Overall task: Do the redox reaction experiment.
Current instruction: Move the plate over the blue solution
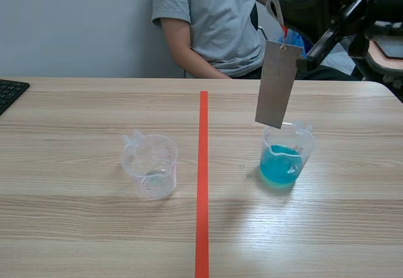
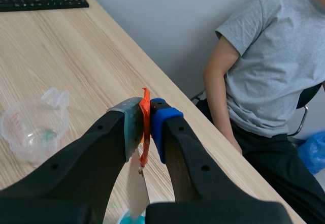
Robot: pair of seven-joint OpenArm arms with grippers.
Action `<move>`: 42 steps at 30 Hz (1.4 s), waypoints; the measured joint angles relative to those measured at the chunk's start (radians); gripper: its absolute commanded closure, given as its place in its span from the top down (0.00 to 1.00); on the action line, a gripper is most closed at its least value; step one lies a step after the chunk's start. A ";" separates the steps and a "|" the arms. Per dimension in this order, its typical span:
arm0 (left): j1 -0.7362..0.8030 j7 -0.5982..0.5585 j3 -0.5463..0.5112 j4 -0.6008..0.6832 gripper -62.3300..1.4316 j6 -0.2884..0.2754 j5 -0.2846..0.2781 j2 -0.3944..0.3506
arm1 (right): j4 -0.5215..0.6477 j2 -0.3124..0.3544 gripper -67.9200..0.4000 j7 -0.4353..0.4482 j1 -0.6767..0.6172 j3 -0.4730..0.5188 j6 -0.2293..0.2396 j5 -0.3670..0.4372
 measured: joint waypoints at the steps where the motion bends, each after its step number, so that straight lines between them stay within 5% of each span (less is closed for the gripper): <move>1: 0.000 0.000 0.000 0.000 0.10 0.000 0.000 0.000 | 0.000 0.033 0.02 0.015 0.000 0.000 0.000 0.024; 6: 0.015 -0.016 0.000 0.014 0.10 0.000 -0.011 -0.011 | 0.000 0.172 0.02 0.115 0.000 0.000 0.000 0.116; 12: 0.107 -0.081 -0.036 0.098 0.10 0.000 -0.064 -0.067 | -0.050 0.244 0.02 0.177 0.000 0.000 0.001 0.171; 23: 0.282 -0.234 -0.153 0.248 0.10 -0.001 -0.101 -0.136 | -0.204 0.245 0.02 0.238 0.000 -0.001 0.084 0.169; 36: 0.273 -0.340 -0.158 0.415 0.10 -0.001 -0.097 -0.281 | -0.210 0.245 0.02 0.245 0.000 -0.001 0.087 0.169; 42: 0.193 -0.351 -0.158 0.471 0.10 -0.016 -0.012 -0.300 | -0.210 0.245 0.02 0.245 0.000 -0.001 0.087 0.169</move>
